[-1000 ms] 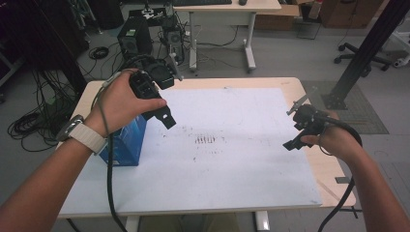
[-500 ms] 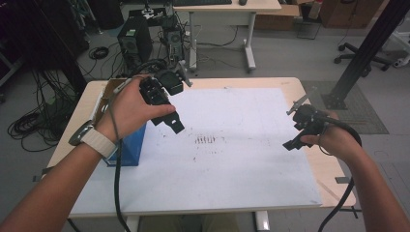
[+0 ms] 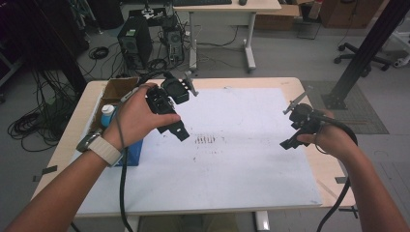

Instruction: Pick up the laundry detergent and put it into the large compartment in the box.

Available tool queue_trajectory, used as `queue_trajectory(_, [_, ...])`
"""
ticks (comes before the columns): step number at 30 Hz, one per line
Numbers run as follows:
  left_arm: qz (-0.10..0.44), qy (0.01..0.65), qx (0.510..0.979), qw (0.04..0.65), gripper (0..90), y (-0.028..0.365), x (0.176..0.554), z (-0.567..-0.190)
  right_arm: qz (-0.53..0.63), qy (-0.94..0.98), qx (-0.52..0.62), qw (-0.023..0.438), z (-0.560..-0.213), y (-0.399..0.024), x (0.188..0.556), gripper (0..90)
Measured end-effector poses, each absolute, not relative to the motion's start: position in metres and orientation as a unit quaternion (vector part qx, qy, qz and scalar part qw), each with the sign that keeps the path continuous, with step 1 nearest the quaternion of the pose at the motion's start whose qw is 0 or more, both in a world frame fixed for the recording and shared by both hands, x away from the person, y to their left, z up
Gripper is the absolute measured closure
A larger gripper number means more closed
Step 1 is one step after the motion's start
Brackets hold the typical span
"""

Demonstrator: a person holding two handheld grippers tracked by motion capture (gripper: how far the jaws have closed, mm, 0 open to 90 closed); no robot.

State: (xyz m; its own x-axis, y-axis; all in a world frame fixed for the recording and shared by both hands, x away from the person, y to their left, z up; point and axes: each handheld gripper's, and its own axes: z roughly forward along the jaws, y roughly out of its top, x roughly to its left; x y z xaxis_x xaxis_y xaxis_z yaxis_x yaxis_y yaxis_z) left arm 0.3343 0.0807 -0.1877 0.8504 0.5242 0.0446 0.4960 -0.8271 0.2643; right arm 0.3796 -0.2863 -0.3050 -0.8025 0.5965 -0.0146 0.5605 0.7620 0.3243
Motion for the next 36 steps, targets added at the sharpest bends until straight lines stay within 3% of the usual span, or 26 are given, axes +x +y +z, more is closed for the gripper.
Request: queue_trajectory(36, [0.052, 0.257, 0.956, 0.128, 10.0, 0.069, 0.336, -0.201, 0.157, 0.935, 0.312, 0.058, -0.308, -0.29, 0.379, 10.7])
